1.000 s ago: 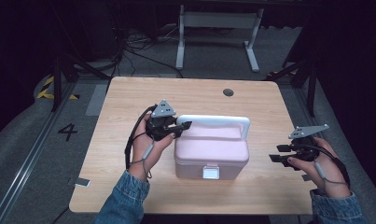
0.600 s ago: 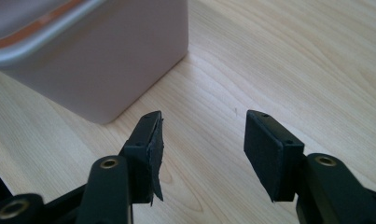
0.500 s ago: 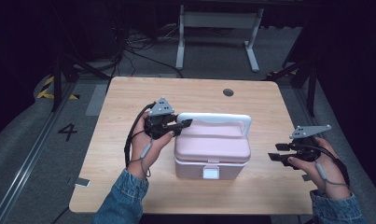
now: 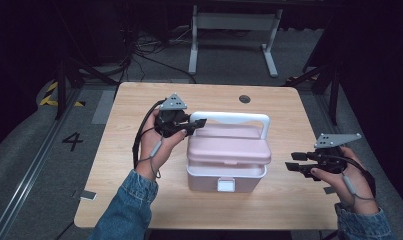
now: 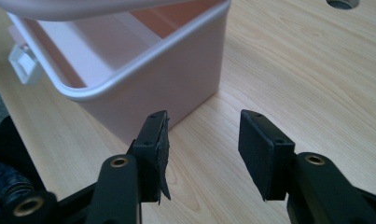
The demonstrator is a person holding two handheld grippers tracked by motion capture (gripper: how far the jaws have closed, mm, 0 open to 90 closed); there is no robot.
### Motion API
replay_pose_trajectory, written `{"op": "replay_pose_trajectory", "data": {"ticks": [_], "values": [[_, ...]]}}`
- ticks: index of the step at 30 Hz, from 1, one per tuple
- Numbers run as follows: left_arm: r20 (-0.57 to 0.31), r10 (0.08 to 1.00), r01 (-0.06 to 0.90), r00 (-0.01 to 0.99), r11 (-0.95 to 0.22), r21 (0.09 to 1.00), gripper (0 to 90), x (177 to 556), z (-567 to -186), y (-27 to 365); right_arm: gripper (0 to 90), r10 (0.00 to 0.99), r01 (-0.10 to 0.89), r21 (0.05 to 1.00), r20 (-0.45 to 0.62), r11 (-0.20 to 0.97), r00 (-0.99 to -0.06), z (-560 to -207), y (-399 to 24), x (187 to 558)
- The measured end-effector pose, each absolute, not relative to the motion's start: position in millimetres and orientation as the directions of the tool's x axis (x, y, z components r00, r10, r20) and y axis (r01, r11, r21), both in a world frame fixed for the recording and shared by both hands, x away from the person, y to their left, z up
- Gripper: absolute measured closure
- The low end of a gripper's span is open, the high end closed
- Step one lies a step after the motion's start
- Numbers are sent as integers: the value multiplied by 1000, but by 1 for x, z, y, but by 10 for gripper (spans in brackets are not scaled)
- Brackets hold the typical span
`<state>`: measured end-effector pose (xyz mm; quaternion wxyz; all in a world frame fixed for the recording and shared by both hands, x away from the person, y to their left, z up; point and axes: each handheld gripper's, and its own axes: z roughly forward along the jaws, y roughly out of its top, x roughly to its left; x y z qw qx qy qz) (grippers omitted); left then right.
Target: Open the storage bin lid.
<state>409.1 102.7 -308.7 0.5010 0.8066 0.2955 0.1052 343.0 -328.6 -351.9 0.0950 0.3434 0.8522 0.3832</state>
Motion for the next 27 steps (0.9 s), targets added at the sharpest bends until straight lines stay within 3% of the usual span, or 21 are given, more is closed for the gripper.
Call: {"op": "replay_pose_trajectory", "data": {"ticks": [12, 20, 27], "values": [[-175, 583, 415, 793, -308, 856, 722, 421, -303, 104, 564, 602, 453, 767, 110, 455, -791, -339, -317, 341], [-206, 589, 444, 781, -292, 847, 718, 429, -301, 105, 693, 561, 410, 810, 125, 419, -818, -334, -306, 343], [-208, 596, 451, 776, -294, 843, 714, 433, -298, 103, 900, 491, 385, 825, 154, 414, -857, -343, -290, 351]]}}
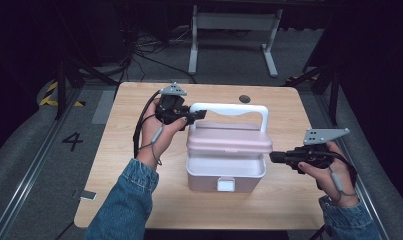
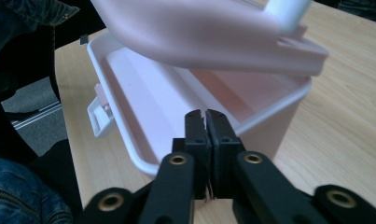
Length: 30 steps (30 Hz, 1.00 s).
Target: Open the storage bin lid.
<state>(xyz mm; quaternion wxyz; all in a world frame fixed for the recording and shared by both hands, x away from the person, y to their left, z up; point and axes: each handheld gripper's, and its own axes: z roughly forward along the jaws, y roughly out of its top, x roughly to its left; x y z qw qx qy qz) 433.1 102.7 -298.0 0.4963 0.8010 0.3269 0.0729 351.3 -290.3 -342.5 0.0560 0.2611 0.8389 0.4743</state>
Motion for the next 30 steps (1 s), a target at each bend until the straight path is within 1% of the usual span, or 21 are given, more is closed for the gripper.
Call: {"op": "replay_pose_trajectory", "data": {"ticks": [8, 13, 14, 16, 19, 24, 30], "values": [[-210, 599, 457, 773, -294, 840, 712, 435, -297, 103, 900, 465, 319, 891, 145, 322, -873, -344, -279, 354], [-202, 598, 447, 776, -294, 845, 709, 435, -297, 103, 900, 467, 311, 906, 151, 287, -871, -344, -278, 355], [-203, 599, 444, 775, -286, 849, 687, 435, -297, 103, 900, 467, 309, 908, 150, 284, -871, -345, -278, 355], [-212, 601, 453, 771, -282, 846, 611, 434, -296, 102, 900, 466, 310, 907, 152, 284, -871, -345, -278, 355], [-186, 608, 437, 772, -296, 849, 533, 432, -294, 101, 900, 466, 310, 907, 152, 285, -872, -345, -278, 355], [-140, 627, 414, 767, -316, 854, 379, 429, -293, 102, 900, 469, 307, 909, 148, 283, -871, -345, -278, 355], [-134, 627, 411, 767, -320, 854, 335, 424, -290, 108, 900, 474, 303, 911, 143, 281, -869, -344, -278, 355]]}}
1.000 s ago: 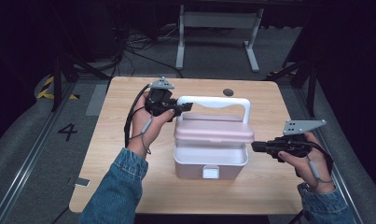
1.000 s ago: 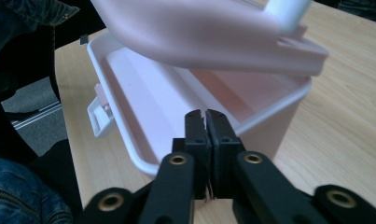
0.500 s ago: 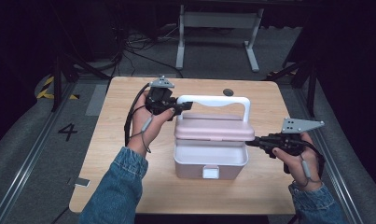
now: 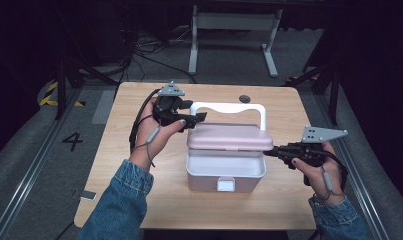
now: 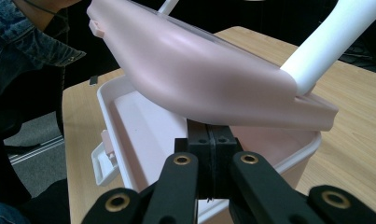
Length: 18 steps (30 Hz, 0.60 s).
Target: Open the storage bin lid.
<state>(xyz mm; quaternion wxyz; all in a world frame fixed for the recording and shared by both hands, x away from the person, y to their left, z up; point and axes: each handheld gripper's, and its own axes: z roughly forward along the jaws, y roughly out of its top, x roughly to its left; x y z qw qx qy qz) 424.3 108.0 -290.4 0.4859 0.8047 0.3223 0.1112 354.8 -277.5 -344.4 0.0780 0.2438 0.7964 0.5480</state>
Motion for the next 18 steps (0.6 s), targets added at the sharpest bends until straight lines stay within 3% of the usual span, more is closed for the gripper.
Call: {"op": "replay_pose_trajectory", "data": {"ticks": [18], "values": [[-13, 629, 328, 777, -388, 861, 288, 385, -285, 149, 900, 503, 325, 915, 170, 240, -847, -343, -277, 353]]}}
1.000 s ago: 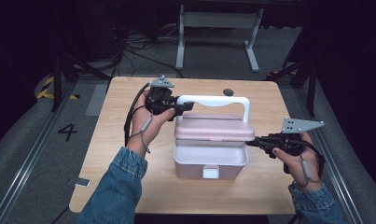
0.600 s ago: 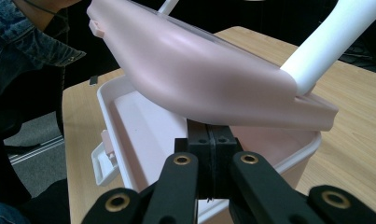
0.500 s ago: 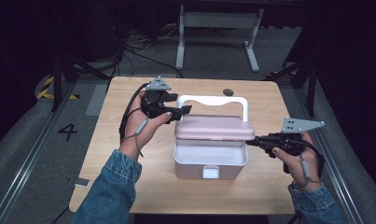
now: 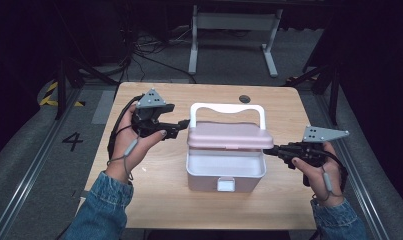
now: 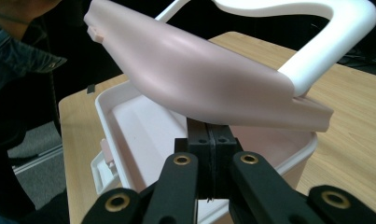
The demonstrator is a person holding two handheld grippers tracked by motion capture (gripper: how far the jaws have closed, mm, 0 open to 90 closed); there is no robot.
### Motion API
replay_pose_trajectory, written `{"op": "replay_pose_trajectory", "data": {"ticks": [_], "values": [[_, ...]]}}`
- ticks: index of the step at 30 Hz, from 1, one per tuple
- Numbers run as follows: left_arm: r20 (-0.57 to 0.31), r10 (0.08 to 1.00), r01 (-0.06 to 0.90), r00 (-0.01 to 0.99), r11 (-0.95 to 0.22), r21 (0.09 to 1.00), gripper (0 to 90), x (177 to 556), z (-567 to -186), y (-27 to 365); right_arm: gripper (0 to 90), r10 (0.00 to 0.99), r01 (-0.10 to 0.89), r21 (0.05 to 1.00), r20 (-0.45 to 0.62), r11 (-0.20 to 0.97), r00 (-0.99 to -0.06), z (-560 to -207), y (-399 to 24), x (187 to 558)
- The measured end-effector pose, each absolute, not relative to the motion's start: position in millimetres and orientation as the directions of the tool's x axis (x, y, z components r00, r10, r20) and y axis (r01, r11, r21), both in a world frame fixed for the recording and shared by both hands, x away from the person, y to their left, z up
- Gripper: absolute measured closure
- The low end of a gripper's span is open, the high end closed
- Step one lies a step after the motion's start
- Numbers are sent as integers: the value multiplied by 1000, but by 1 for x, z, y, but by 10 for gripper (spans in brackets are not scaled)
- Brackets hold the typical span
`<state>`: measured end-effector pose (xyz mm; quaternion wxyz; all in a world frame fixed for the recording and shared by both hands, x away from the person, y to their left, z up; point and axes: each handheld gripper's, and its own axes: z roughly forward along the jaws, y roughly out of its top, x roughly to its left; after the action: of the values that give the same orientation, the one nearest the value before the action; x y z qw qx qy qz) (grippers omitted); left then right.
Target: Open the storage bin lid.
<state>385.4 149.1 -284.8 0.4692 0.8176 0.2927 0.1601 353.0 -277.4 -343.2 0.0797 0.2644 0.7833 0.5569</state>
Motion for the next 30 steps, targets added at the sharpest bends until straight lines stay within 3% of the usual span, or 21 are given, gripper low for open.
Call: {"op": "replay_pose_trajectory", "data": {"ticks": [10, 30], "values": [[59, 608, 282, 792, -449, 848, 279, 369, -302, 150, 900, 530, 327, 926, 185, 188, -828, -339, -280, 352], [1, 623, 306, 782, -385, 871, 272, 370, -328, 150, 900, 542, 291, 948, 178, 130, -821, -329, -281, 361]]}}
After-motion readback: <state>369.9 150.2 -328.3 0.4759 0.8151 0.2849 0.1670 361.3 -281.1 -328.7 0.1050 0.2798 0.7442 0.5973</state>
